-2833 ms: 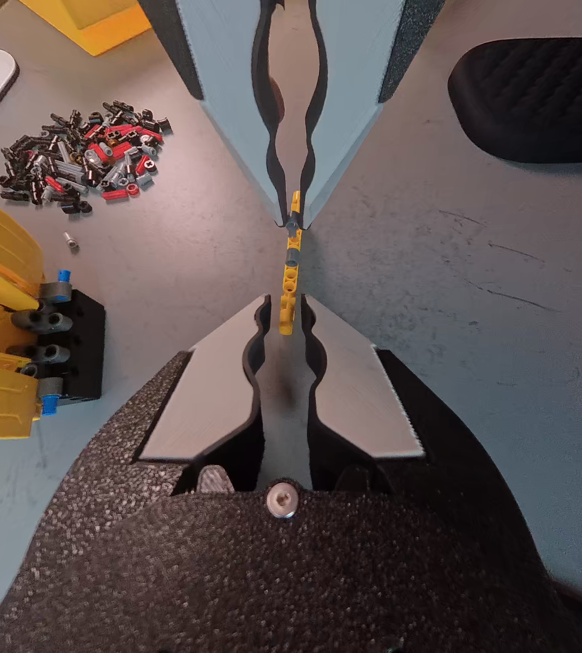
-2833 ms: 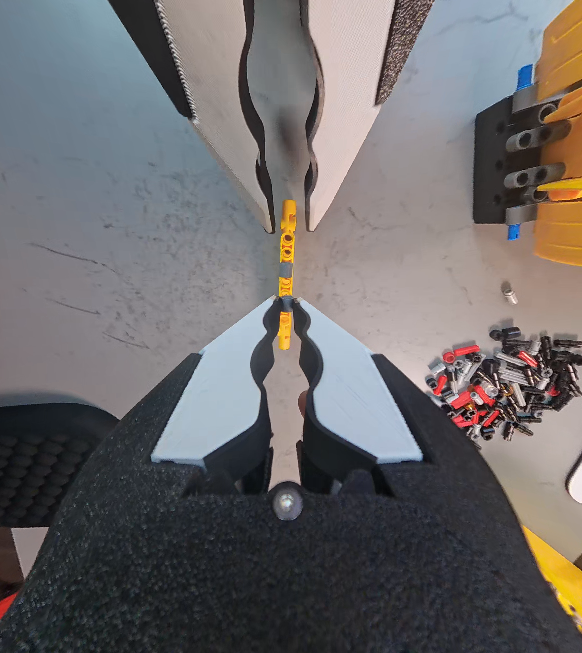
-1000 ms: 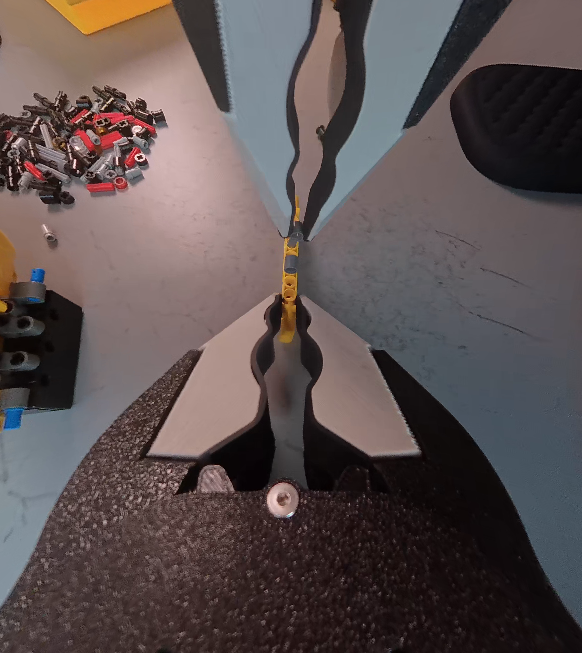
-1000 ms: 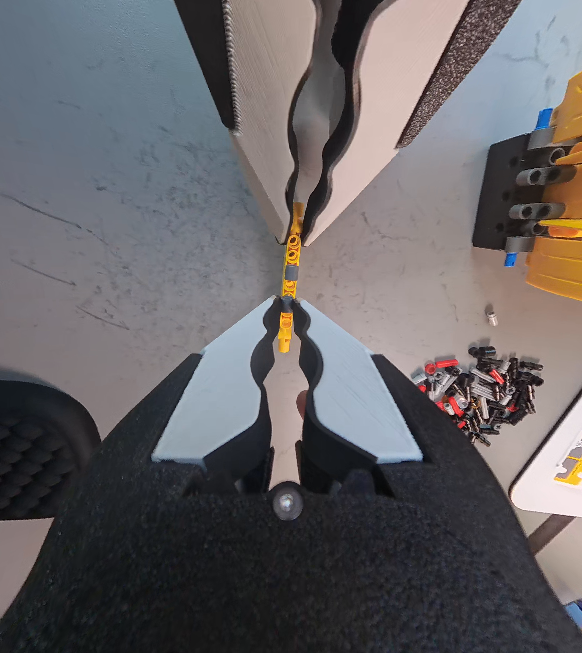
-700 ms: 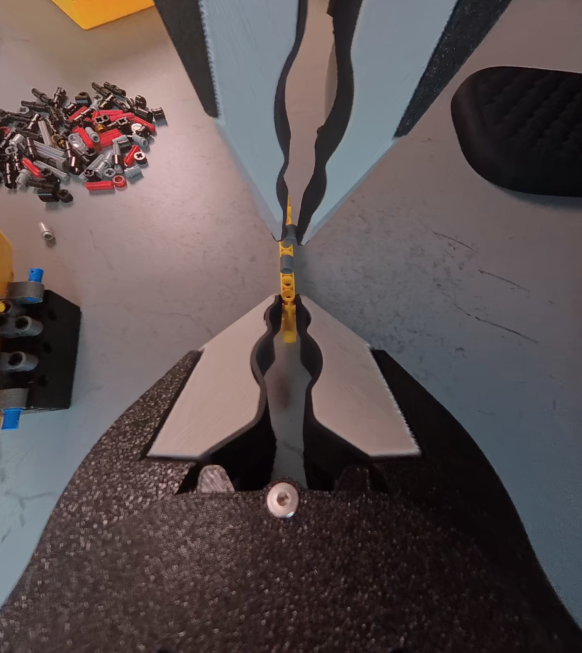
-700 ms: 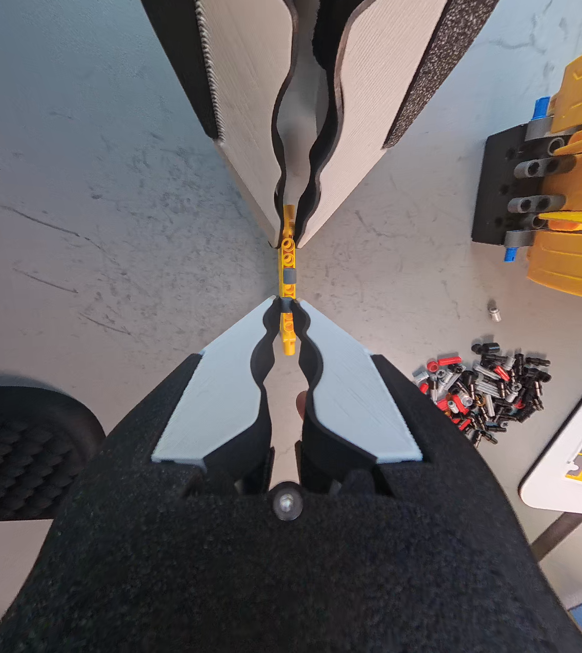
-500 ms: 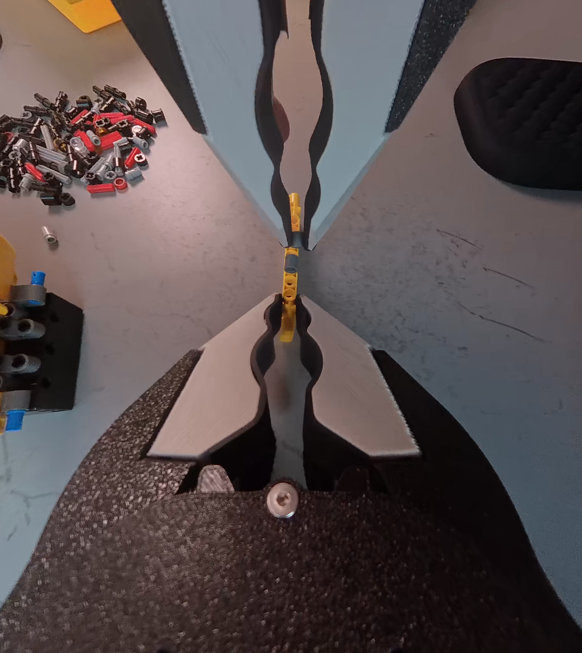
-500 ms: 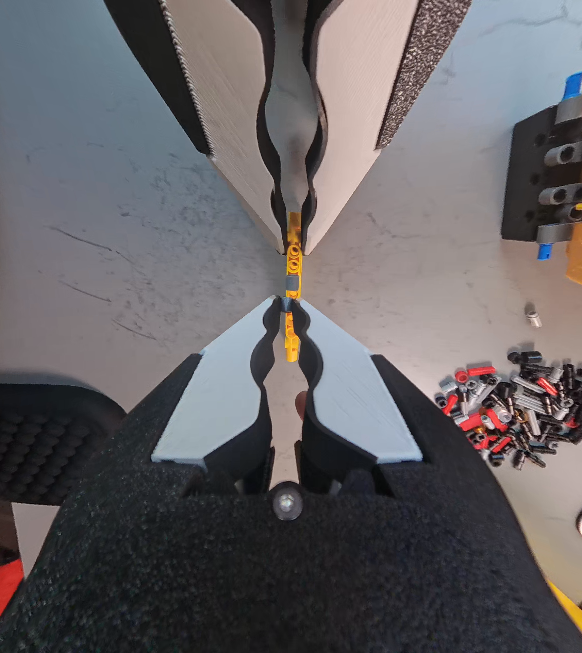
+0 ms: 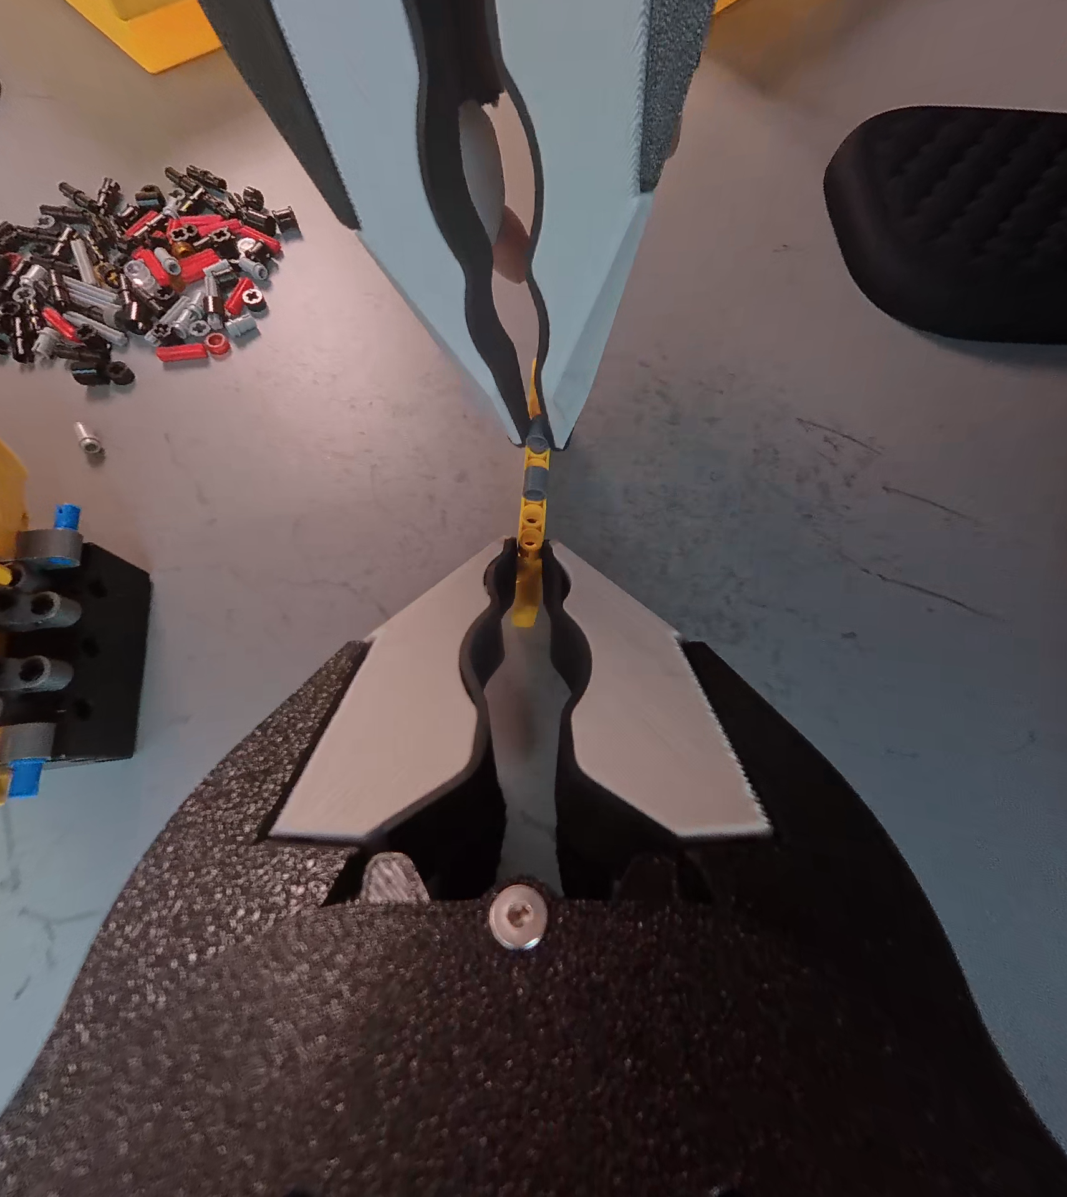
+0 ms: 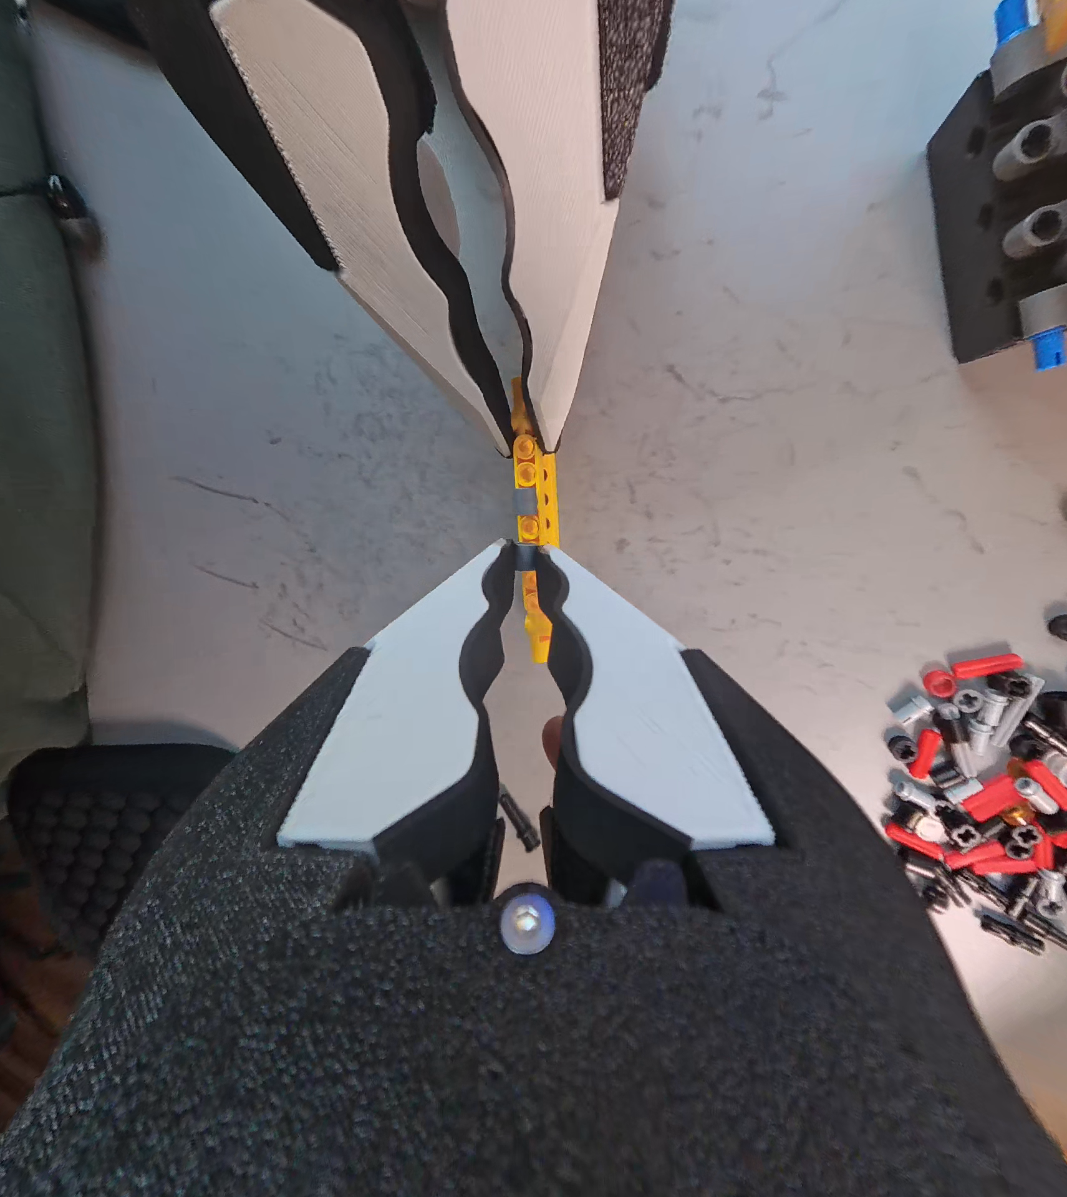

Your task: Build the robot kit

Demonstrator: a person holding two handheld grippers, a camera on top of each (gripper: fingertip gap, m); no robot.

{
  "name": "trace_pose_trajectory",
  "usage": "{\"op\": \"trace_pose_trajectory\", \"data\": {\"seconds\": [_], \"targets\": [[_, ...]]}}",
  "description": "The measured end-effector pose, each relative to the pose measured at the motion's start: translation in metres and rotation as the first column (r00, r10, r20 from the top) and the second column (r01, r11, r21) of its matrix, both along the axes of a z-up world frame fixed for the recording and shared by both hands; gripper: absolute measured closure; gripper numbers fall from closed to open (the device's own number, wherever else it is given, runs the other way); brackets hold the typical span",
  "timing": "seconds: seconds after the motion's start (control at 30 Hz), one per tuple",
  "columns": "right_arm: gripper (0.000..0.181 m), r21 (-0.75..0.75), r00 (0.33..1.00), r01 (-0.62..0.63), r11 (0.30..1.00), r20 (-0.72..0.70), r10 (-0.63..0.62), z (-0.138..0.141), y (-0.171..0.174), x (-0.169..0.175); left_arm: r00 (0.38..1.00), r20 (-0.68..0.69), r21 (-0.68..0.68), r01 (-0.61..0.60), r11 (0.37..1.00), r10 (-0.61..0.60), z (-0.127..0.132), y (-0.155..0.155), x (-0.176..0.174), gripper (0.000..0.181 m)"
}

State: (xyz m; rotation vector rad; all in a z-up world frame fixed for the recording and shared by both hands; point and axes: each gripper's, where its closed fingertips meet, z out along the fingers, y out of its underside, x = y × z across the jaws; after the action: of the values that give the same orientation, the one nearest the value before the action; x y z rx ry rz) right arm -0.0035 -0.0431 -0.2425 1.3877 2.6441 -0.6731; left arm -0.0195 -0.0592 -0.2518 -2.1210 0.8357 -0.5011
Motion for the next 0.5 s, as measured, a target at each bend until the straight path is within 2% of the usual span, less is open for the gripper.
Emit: {"op": "trace_pose_trajectory", "data": {"seconds": [0.17, 0.5], "targets": [[0.176, -0.009, 0.998, 0.014, 1.000, -0.054, -0.015, 0.0000, 0.0015, -0.0038, 1.000, 0.007, -0.006, -0.005, 1.000, 0.005, 0.0000, 0.0004, -0.0014, 0.174], [0.175, 0.144, 0.986, -0.061, 0.988, -0.148, 0.082, -0.0023, 0.0007, -0.0032, 1.000, -0.002, 0.005, 0.016, 1.000, -0.016, 0.0001, -0.0012, -0.0003, 0.174]]}}
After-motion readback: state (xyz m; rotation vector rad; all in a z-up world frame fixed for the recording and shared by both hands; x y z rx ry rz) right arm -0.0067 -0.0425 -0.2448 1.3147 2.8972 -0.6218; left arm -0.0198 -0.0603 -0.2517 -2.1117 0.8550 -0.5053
